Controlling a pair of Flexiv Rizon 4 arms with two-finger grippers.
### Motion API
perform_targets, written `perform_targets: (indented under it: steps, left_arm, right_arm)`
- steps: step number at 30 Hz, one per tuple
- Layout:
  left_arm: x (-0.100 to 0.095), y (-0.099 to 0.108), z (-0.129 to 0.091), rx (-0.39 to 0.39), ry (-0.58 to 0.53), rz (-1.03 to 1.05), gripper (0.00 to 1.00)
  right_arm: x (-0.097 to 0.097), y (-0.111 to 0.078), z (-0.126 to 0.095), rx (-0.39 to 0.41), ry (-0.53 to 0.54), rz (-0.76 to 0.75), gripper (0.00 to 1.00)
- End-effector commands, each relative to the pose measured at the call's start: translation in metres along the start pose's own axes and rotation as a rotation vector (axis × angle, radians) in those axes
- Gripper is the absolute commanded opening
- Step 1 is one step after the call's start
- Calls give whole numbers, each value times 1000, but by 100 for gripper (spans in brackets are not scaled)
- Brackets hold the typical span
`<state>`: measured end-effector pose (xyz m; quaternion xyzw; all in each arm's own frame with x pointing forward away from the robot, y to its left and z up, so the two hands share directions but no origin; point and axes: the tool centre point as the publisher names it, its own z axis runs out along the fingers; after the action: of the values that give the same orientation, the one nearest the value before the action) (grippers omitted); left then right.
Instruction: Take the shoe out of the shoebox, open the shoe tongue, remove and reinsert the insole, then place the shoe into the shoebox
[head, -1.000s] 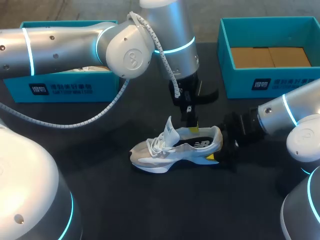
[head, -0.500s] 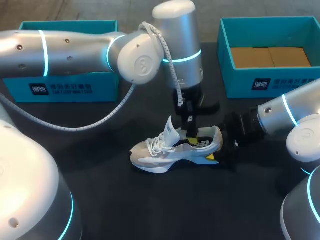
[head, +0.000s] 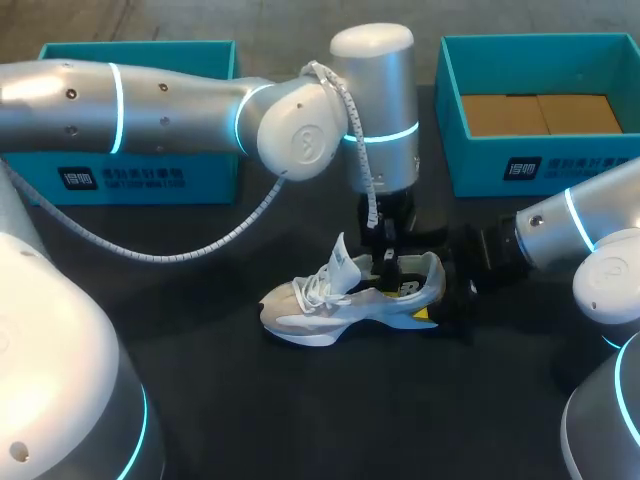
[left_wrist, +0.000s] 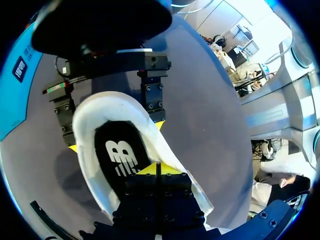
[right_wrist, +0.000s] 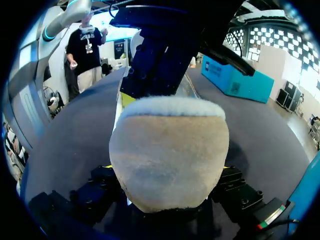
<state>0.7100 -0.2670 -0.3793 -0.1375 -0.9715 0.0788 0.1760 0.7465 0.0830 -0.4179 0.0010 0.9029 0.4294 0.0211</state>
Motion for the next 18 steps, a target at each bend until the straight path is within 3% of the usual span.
perform_targets:
  steps: [1, 14, 17, 18]
  left_arm:
    - [-1, 0, 7, -7, 10, -1, 0]
    - [3, 7, 15, -15, 24, -12, 0]
    - [2, 9, 16, -14, 28, -12, 17]
    - [2, 9, 17, -15, 29, -13, 18]
  right_arm:
    - [0, 1, 2, 3, -2, 0, 0]
    - [0, 1, 2, 3, -2, 0, 0]
    - [0, 1, 2, 3, -2, 0, 0]
    - [0, 1, 2, 3, -2, 0, 0]
